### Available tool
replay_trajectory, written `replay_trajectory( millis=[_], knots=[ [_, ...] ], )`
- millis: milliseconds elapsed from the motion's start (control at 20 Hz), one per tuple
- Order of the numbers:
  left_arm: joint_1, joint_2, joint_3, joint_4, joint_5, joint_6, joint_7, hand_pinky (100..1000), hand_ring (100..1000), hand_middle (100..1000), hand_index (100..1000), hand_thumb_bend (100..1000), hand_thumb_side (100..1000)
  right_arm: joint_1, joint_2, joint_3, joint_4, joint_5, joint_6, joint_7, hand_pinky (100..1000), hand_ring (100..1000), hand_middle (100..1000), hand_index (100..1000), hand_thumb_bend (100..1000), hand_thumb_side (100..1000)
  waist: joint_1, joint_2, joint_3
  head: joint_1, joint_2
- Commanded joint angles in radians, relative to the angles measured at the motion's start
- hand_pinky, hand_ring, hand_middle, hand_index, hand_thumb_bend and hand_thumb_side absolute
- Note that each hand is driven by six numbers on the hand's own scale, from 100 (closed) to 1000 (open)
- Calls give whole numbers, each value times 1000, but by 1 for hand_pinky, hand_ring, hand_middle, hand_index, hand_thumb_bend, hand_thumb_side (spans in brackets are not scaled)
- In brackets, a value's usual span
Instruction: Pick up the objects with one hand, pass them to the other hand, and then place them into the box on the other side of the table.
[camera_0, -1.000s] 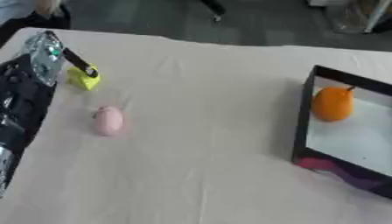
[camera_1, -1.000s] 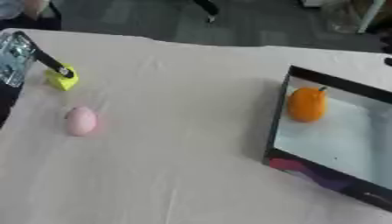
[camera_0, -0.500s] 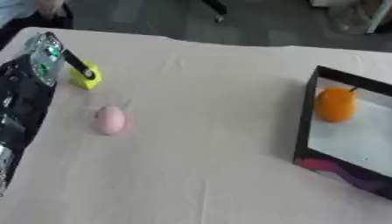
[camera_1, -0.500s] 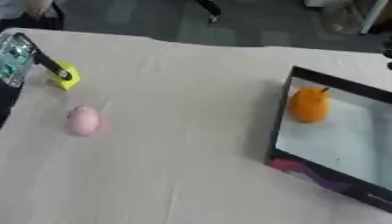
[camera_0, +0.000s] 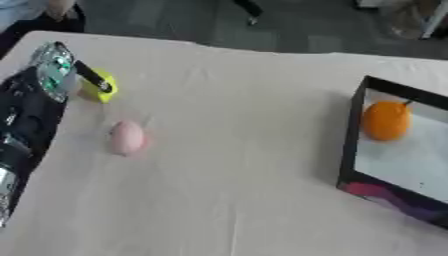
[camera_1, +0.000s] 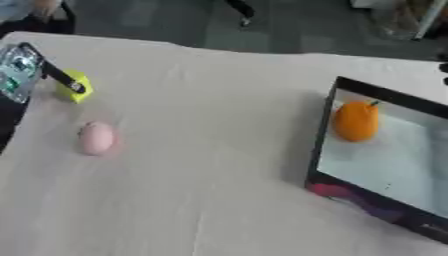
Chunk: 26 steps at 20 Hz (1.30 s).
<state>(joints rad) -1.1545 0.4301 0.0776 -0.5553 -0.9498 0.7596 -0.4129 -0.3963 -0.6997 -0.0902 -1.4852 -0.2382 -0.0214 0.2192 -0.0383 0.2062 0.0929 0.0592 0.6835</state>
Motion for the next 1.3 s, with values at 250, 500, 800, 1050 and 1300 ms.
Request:
replay_trajectory(
  millis=[250, 500, 800, 1050, 1300],
  knots=[
    [-15, 16, 0, -5, -5, -5, -39, 934, 869, 758, 713, 550, 100, -15, -19, -11, 3, 15, -5, 4, 1000, 1000, 942, 965, 100, 744, -9, -2, -2, 3, -12],
    [-12, 12, 8, -16, 12, 6, -5, 925, 858, 743, 678, 478, 100, -16, -15, -9, 8, 23, -8, 9, 1000, 1000, 942, 965, 100, 746, -10, -2, -2, 1, -11],
    [-14, 7, 3, -12, 49, 4, 28, 905, 839, 716, 606, 372, 100, -13, -12, -8, 13, 32, -12, 12, 1000, 1000, 942, 965, 100, 752, -11, -2, -2, 1, -9],
    [-19, 8, -4, -9, 52, -3, 32, 892, 826, 698, 552, 313, 100, -9, -12, -8, 17, 36, -16, 12, 1000, 1000, 942, 965, 100, 748, -12, -5, -1, 1, -9],
    [-24, 12, -13, -16, 40, -11, 30, 875, 815, 685, 521, 308, 100, -12, -15, -8, 17, 28, -17, 13, 1000, 1000, 942, 965, 100, 738, -12, -11, 2, -4, -5]
  ],
)
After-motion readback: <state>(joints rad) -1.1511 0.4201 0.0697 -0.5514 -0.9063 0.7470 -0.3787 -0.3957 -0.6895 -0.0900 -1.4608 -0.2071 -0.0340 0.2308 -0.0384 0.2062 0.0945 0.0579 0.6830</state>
